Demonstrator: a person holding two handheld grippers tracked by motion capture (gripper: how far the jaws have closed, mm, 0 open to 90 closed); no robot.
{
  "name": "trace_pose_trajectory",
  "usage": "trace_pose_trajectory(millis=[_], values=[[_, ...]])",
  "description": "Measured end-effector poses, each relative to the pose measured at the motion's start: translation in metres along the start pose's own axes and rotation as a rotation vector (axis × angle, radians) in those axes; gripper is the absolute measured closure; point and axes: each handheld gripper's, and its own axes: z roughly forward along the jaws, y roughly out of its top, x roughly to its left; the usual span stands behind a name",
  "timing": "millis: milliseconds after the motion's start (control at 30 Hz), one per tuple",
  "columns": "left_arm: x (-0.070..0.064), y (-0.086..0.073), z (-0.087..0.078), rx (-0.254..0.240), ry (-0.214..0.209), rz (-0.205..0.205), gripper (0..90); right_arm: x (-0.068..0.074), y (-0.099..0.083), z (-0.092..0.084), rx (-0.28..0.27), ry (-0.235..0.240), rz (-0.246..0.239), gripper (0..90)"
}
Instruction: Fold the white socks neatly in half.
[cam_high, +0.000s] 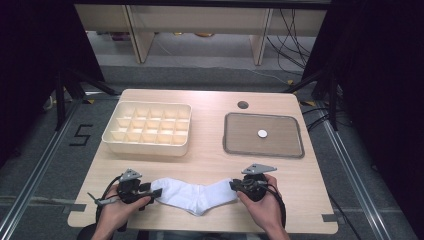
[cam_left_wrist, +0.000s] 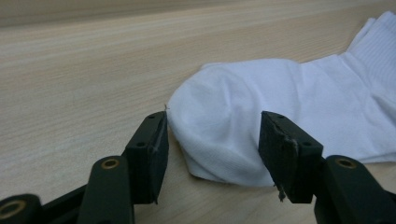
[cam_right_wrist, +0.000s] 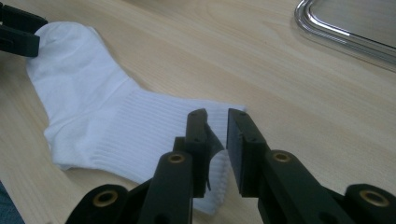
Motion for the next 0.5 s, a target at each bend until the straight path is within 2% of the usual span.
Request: trace_pose_trajectory(millis=[33,67,133,167,233,267,300,367,433,467,500], values=[[0.0012,0.0,-0.0002,0.013,0.006,0.009,43.2,-0.0002,0.0004,0.0006,0.001,0.008,-0.008,79.1],[0.0025,0.0003,-0.0014,0.031,0.007,0.025,43.7,0.0013,0.001,-0.0003,0.005,0.008,0.003,79.1],[0.0024,0.0007,-0.0015,0.035,0.015,0.027,44.4,0.0012,0.0013,-0.0003,0.013,0.009,-0.004,79.2],[0.0004,0.0013,-0.0002,0.017,0.026,0.01,45.6,0.0025,0.0014,0.0007,0.018,0.018,0.008,79.3],[0.0022,0.0026,-0.0008,0.039,0.027,0.032,46.8,0.0029,0.0018,0.0005,0.024,0.015,0.007,79.3],[0.0031,0.0028,-0.0003,0.046,0.027,0.031,46.9,0.0033,0.002,0.0005,0.024,0.015,0.009,79.3],[0.0024,0.0028,0.0017,0.024,0.031,0.01,47.4,0.0036,0.0022,0.0005,0.023,0.015,0.008,79.3],[0.0027,0.0035,0.0019,0.028,0.038,0.01,47.9,0.0039,0.0032,0.0007,0.019,0.015,-0.004,79.3],[0.0029,0.0038,0.0001,0.04,0.03,0.035,48.3,0.005,0.0046,-0.0006,0.022,0.008,-0.002,79.2],[0.0028,0.0034,0.0,0.039,0.036,0.048,48.4,0.004,0.0043,0.0009,0.002,0.014,-0.018,79.2],[0.0028,0.0034,0.0,0.039,0.036,0.048,48.5,0.0052,0.0054,-0.0016,0.012,0.006,-0.008,79.2]])
